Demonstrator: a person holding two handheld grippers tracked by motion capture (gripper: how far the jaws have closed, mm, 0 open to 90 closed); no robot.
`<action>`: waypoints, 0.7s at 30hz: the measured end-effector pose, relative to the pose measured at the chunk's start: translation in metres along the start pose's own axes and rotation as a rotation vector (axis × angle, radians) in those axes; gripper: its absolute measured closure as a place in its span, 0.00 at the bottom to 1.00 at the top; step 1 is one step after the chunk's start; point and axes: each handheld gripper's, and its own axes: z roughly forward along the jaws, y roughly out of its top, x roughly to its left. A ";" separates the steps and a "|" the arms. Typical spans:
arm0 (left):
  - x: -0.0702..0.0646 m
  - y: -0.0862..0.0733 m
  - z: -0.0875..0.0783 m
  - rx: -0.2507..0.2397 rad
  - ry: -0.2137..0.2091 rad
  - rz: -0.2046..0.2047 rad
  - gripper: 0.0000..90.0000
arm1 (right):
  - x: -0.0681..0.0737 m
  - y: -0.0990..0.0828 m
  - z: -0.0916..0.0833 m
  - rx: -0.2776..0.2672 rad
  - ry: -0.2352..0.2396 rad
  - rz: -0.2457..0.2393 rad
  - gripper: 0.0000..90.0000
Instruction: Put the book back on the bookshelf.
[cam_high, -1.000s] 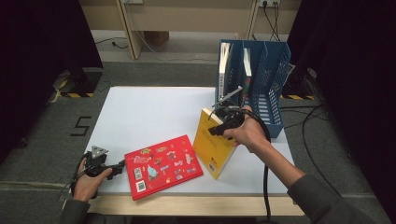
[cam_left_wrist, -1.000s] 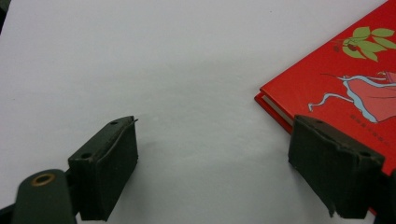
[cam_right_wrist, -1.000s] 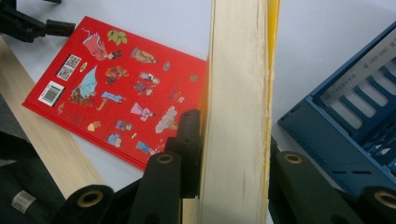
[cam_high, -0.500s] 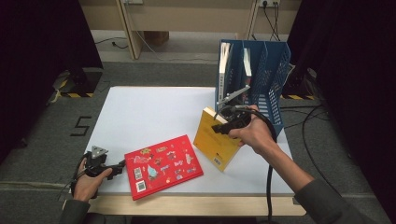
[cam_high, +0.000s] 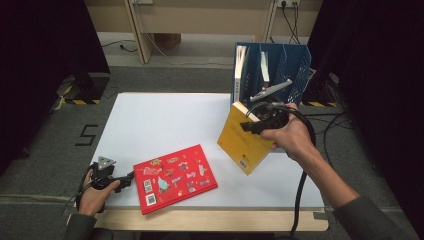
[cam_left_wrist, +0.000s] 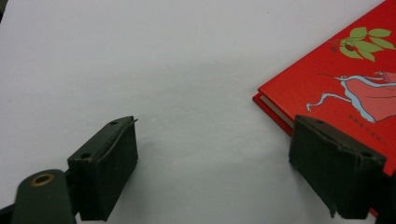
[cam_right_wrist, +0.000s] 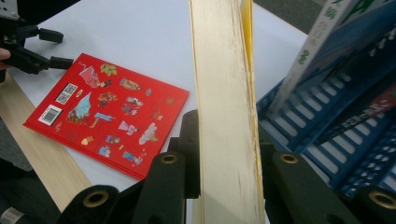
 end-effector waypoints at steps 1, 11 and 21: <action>0.000 0.000 0.000 0.002 -0.001 0.000 0.16 | -0.001 0.000 -0.003 -0.003 -0.006 0.002 0.83; 0.000 0.000 0.000 0.000 0.000 0.002 0.16 | -0.022 -0.001 -0.039 -0.041 -0.077 0.052 0.83; 0.001 -0.001 0.001 -0.009 0.000 0.003 0.14 | -0.051 -0.005 -0.063 -0.054 -0.165 0.127 0.83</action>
